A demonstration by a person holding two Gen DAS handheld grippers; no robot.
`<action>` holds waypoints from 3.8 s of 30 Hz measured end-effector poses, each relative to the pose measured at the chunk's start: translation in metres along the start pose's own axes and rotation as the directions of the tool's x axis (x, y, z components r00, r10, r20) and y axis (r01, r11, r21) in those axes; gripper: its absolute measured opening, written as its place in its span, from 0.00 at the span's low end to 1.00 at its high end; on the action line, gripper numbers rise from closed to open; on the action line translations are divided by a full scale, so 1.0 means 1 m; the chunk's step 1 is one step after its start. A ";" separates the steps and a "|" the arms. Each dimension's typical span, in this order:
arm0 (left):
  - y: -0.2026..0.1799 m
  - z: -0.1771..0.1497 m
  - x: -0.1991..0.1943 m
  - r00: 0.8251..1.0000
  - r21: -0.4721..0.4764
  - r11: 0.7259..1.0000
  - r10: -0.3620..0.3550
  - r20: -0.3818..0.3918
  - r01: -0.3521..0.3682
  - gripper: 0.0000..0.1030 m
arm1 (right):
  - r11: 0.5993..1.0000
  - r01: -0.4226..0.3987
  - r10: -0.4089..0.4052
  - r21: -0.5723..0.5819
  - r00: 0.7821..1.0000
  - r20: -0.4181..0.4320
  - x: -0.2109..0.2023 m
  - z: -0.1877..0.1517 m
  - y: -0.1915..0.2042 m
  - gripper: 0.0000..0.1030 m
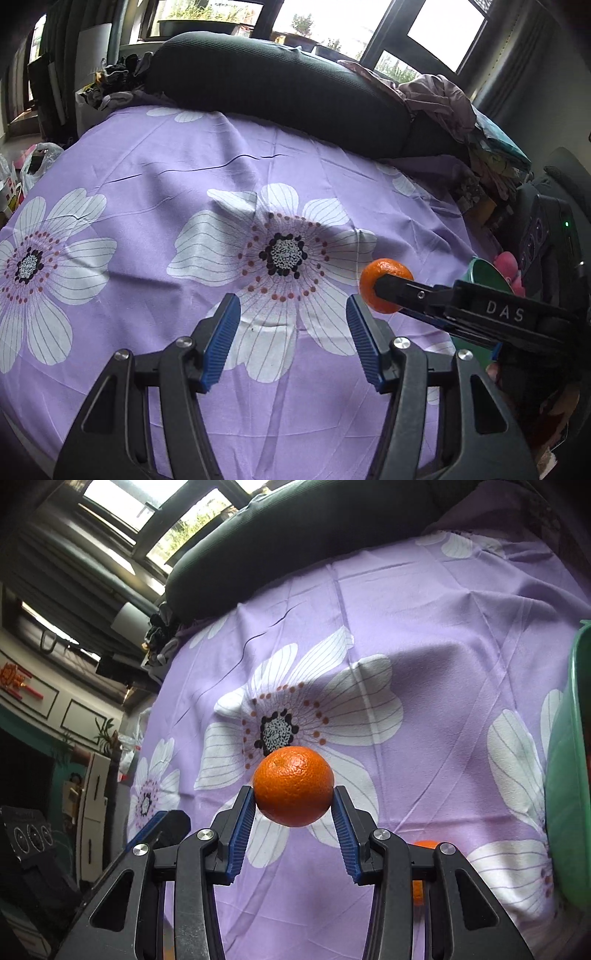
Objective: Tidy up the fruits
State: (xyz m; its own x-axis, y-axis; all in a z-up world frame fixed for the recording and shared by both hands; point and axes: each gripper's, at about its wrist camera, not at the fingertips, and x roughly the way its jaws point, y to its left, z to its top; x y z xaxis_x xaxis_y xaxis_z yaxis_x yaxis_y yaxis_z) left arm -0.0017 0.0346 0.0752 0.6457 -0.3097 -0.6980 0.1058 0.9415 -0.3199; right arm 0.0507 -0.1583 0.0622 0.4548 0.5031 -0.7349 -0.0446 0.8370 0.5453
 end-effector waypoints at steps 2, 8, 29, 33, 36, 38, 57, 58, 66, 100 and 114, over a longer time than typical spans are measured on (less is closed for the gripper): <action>-0.016 -0.004 0.003 0.999 0.058 0.998 -0.032 -0.005 0.032 0.57 | 0.999 -0.019 0.018 0.027 1.000 0.017 -0.007 0.004 -0.008 0.42; -0.041 -0.013 0.016 0.992 0.113 0.987 -0.110 -0.058 0.116 0.56 | 0.994 -0.049 0.043 0.098 0.997 0.066 -0.023 0.009 -0.027 0.42; -0.123 0.001 0.009 0.953 0.288 0.910 -0.304 -0.024 0.297 0.23 | 0.986 -0.136 0.117 0.092 0.975 0.190 -0.080 0.009 -0.048 0.43; -0.147 0.004 0.013 0.941 0.317 0.889 -0.336 -0.041 0.331 0.23 | 0.986 -0.122 0.090 0.116 0.964 0.251 -0.102 0.007 -0.061 0.43; -0.169 0.005 0.018 0.934 0.347 0.870 -0.351 -0.057 0.349 0.22 | 0.985 -0.098 0.053 0.139 0.955 0.293 -0.119 0.005 -0.075 0.43; -0.184 0.004 0.022 0.930 0.374 0.855 -0.362 -0.066 0.359 0.21 | 0.982 -0.090 0.033 0.166 0.948 0.316 -0.128 0.003 -0.087 0.43; -0.235 -0.019 0.043 0.909 0.433 0.800 -0.369 -0.192 0.416 0.20 | 0.912 0.122 -0.254 0.392 0.918 0.304 -0.154 -0.009 -0.157 0.43; -0.232 -0.019 0.041 0.910 0.425 0.805 -0.368 -0.190 0.414 0.20 | 0.906 0.150 -0.279 0.396 0.915 0.292 -0.153 -0.009 -0.157 0.43; -0.191 -0.011 0.021 0.937 0.375 0.859 -0.312 -0.155 0.348 0.24 | 0.854 0.317 -0.424 0.412 0.883 0.199 -0.143 -0.009 -0.159 0.42; -0.089 -0.046 0.076 0.957 0.114 0.979 -0.133 -0.258 0.167 0.39 | 0.997 0.070 -0.070 0.023 0.997 0.017 -0.053 0.001 -0.047 0.42; -0.169 -0.003 0.030 0.942 0.247 0.909 -0.324 -0.089 0.336 0.39 | 0.994 -0.026 0.001 0.108 0.974 0.225 -0.122 -0.001 -0.078 0.42</action>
State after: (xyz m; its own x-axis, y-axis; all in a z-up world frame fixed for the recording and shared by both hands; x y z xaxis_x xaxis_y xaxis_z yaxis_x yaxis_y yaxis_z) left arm -0.0021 -0.1340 0.1065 0.5067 -0.6087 -0.6106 0.4999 0.7844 -0.3671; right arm -0.0020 -0.2850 0.1090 0.6435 0.4424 -0.6247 0.0398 0.7956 0.6045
